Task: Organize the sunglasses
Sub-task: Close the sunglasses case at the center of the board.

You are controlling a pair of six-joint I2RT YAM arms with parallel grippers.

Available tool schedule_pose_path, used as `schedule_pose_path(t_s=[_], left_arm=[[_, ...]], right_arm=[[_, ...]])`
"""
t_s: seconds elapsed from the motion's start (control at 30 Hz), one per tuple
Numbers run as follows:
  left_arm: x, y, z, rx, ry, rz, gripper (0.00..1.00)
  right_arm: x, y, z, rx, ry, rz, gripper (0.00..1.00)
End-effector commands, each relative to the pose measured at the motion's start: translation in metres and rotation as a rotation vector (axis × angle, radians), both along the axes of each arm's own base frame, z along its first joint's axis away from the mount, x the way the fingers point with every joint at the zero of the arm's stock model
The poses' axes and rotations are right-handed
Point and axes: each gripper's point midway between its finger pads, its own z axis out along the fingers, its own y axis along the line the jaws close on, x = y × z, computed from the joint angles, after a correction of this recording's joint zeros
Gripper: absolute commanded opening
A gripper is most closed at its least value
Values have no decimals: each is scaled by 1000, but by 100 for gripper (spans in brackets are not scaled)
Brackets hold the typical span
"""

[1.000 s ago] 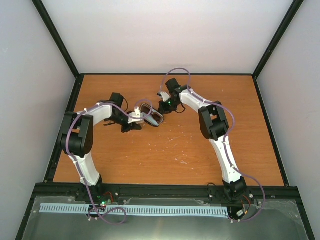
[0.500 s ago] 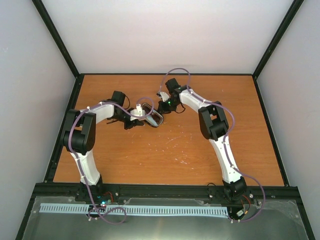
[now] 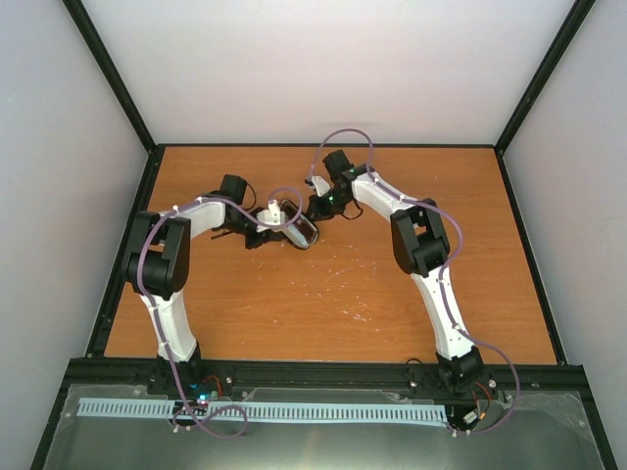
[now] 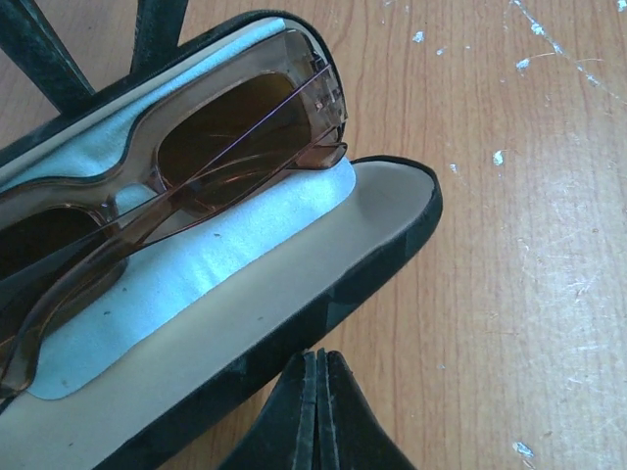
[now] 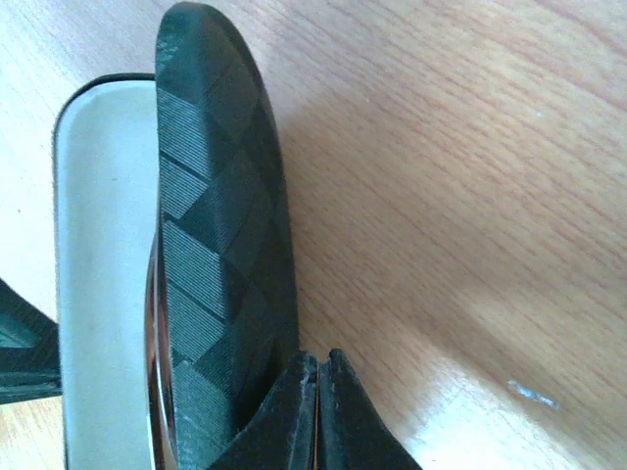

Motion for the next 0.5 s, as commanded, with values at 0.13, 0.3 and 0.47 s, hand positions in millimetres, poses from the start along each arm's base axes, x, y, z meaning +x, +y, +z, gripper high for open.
schedule_pose_path(t_s=[0.13,0.3,0.47], left_arm=[[21,-21,17,-65,-86,-37,1],[27,-26,26,-77,-104,-42,1],[21,-18,28,-42,-87,-29,1]], right_arm=[[-20,22,35,58,-31,84,3],[-25,21,21,26,-6,88,3],[-28,15,2,-17,22,87,3]])
